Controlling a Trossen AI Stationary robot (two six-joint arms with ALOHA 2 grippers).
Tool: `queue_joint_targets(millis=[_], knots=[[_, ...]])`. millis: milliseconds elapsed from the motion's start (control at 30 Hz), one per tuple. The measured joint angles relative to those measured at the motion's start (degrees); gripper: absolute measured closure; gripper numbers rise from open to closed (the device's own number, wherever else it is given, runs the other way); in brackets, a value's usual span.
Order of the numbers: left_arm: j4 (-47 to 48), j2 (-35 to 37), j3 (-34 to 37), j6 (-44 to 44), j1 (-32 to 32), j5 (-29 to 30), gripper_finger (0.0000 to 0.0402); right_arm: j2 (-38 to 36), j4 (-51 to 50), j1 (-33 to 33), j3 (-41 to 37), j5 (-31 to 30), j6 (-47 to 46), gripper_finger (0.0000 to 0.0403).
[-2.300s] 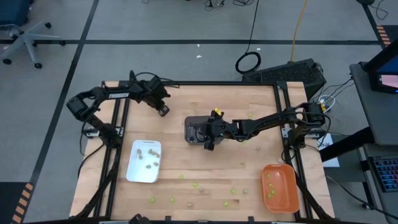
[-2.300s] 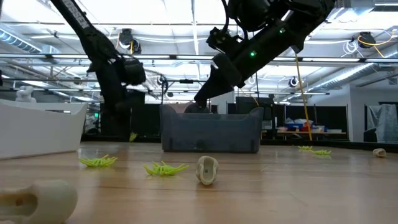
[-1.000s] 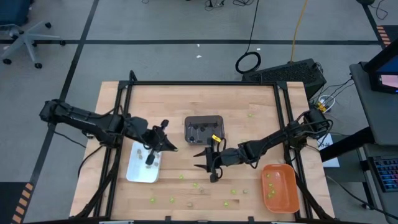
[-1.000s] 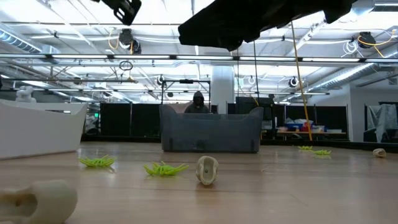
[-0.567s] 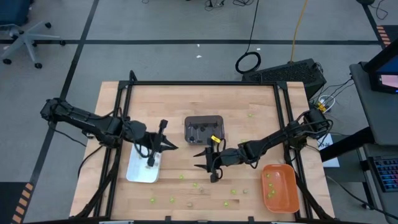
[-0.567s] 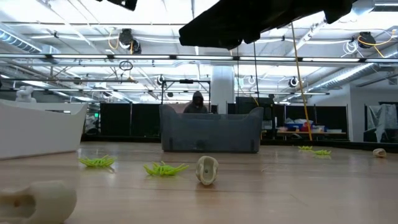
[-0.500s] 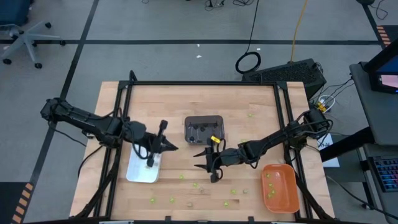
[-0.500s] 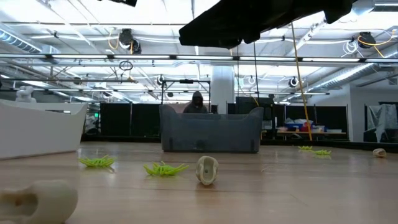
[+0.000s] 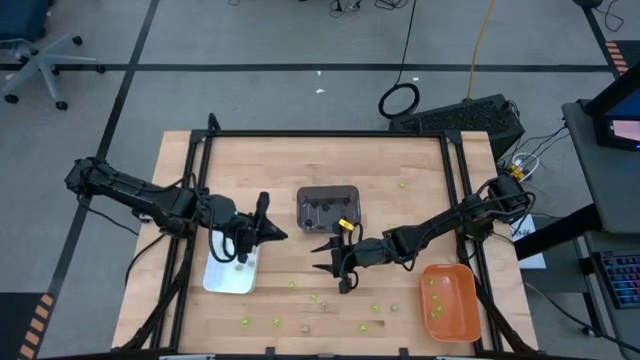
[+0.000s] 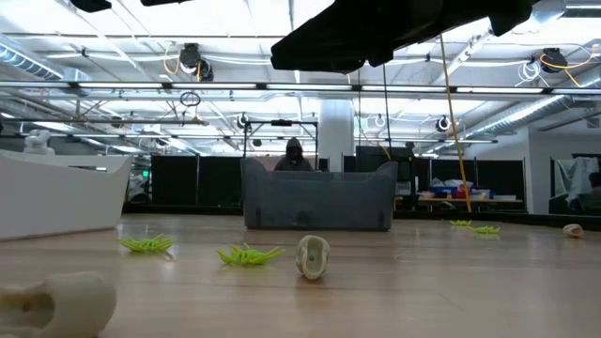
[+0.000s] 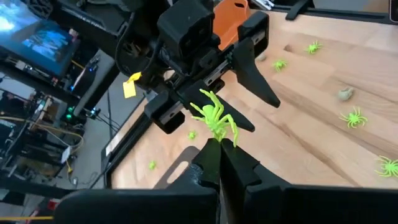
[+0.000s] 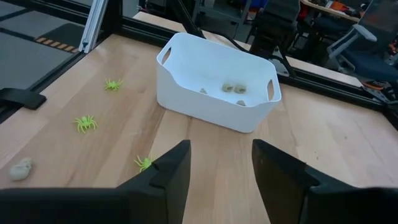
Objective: Sort Halloween decoration
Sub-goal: Put the green spider toy into the orange bin
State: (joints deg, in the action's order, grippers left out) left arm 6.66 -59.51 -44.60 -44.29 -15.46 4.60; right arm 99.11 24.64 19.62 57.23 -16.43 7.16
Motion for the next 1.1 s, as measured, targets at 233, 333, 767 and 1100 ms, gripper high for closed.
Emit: queue_joint_targets(millis=[233,333,767,1100], knots=[[0.0,0.0,0.0,1.8,0.0,0.2,0.0401,0.0,0.5,0.0,0.0,-0.2,1.8,0.0248],[-0.1,0.0,0.0,7.9,0.0,0.2,0.0402,-0.1,0.9,0.0,0.0,-0.2,2.9,0.0248],[0.1,-0.9,0.0,39.8,0.0,0.2,0.0401,-0.2,7.6,-0.1,0.0,-6.7,0.9,0.0248],[-0.6,-8.0,0.0,42.5,-0.1,0.2,0.0401,-0.2,14.0,-2.1,0.0,-7.5,5.4,0.0248]])
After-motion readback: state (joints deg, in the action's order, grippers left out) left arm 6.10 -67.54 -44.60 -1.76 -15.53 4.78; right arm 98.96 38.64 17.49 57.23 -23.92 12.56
